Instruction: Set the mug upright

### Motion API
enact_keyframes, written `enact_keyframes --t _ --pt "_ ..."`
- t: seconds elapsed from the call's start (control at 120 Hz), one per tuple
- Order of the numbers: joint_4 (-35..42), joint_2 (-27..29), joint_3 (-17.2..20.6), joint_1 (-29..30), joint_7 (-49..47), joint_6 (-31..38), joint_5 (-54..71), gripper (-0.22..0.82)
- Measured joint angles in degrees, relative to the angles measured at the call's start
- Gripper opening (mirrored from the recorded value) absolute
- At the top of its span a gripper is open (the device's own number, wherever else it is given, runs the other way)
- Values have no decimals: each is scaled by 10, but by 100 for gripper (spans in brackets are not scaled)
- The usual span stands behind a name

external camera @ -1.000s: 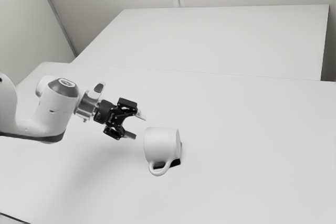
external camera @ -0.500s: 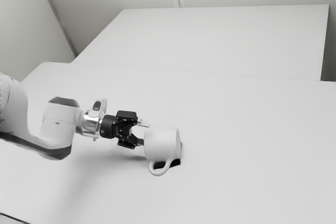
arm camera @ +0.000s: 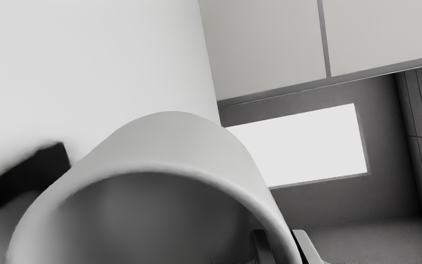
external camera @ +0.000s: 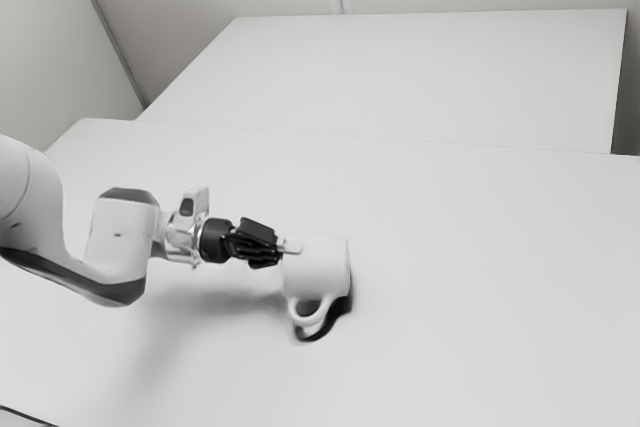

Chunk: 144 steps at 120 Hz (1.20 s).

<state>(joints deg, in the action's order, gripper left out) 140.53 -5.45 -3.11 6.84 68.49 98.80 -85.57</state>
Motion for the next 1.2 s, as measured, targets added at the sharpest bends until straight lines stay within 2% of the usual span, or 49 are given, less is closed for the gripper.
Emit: enact_keyframes --t 0.15,0.267,0.417,0.633,0.775,0.967,1.2 --pt "-18 20 0 -5 24 -5 -1 -14" --pt "-67 44 1 -10 24 10 48 -16" --pt "-158 61 1 -25 -25 51 244 -18" --pt "-197 87 7 -30 -144 95 538 -18" --pt "-210 95 15 -17 -223 112 680 -18" --pt "-204 94 35 -25 -312 162 788 -18" --pt "-144 82 39 -27 -403 264 881 -18"
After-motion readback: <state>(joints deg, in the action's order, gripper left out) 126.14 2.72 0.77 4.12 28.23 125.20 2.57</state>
